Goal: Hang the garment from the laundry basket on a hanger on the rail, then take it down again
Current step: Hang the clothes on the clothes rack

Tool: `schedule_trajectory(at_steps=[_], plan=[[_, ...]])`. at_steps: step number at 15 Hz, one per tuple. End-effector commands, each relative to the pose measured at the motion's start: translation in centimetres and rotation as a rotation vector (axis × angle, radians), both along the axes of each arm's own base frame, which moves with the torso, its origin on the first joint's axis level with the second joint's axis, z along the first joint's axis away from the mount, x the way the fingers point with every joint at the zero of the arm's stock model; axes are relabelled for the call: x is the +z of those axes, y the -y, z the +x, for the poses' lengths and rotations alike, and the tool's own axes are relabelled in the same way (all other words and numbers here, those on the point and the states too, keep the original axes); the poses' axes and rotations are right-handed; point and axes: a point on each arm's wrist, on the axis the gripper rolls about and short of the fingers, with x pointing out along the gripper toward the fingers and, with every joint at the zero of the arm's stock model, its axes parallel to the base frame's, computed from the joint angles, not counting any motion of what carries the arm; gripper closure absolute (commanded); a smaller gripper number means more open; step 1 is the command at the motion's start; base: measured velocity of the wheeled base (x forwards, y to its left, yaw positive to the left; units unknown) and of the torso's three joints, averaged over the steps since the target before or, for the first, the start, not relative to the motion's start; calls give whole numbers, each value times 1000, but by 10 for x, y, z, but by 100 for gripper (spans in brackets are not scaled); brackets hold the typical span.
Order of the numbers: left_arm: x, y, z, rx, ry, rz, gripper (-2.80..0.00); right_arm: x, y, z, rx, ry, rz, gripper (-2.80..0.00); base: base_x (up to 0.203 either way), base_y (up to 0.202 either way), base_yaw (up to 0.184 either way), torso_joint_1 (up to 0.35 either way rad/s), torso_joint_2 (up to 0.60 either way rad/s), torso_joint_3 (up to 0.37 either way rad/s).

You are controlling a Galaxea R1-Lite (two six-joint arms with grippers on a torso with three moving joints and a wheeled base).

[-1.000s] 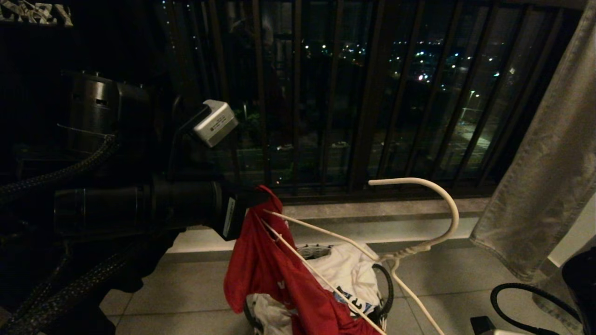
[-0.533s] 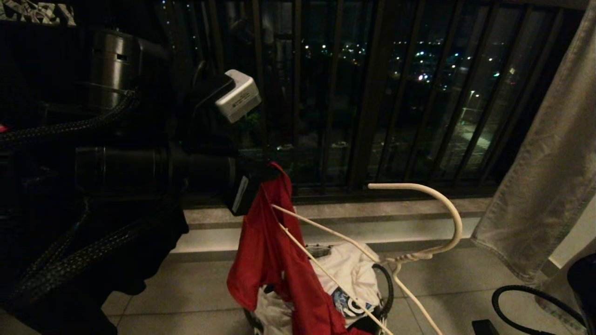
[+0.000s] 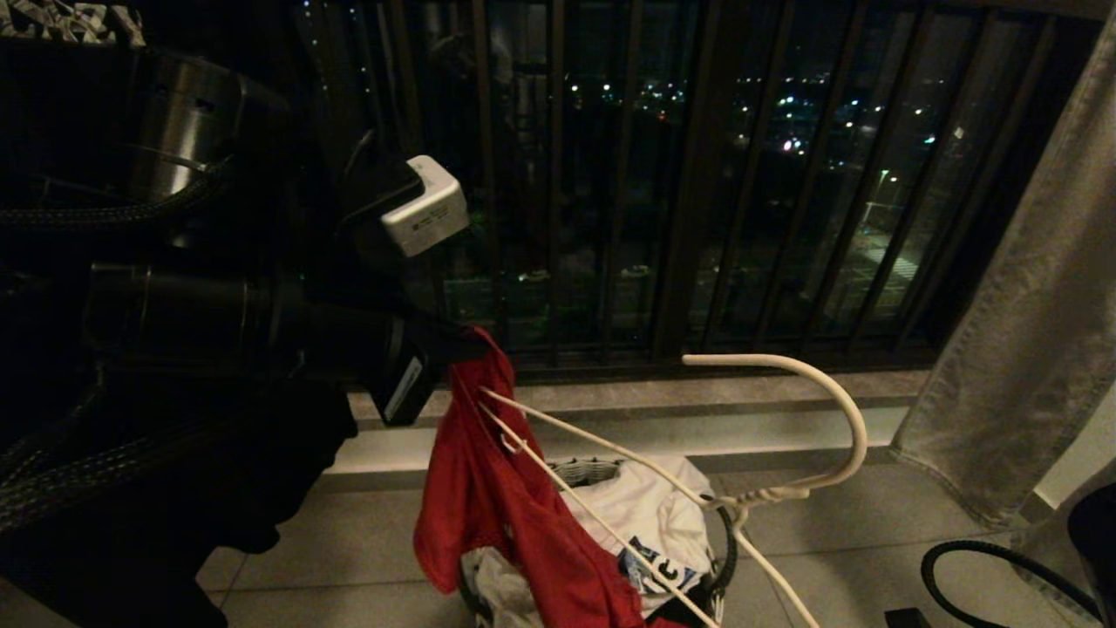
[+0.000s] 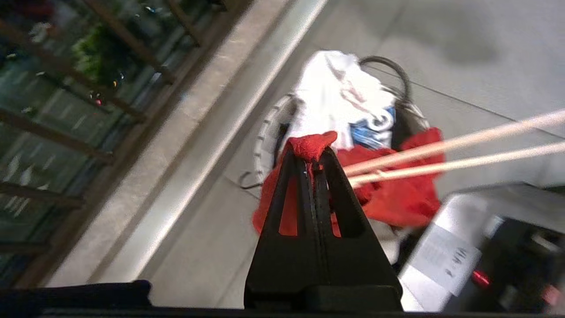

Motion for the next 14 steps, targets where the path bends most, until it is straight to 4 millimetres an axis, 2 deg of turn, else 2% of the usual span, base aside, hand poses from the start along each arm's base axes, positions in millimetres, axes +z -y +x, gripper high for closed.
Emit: schedule_trajectory(at_steps=[1,4,7,10,12,14], plan=[[2,-7,-11,-32,0,-15,0,0,-2,-4,30,0,-1,0,0,0,0,0,0,0],[2,-14,-23,-74,-9,-39,0,2,1,-14,92,1,-23,0,0,0,0,0,0,0],[-1,-17,-23,-65,-17,-32,0,5,-8,-7,116,18,-43,0,0,0,0,0,0,0],[-1,-20,-27,-63,-28,-28,0,9,-8,-5,133,52,-80,0,0,0,0,0,0,0],[4,-27,-34,-54,-21,-41,0,11,-8,-3,153,67,-120,0,0,0,0,0,0,0],[4,-34,-31,-45,-31,-56,0,15,-15,3,158,84,-131,0,0,0,0,0,0,0]])
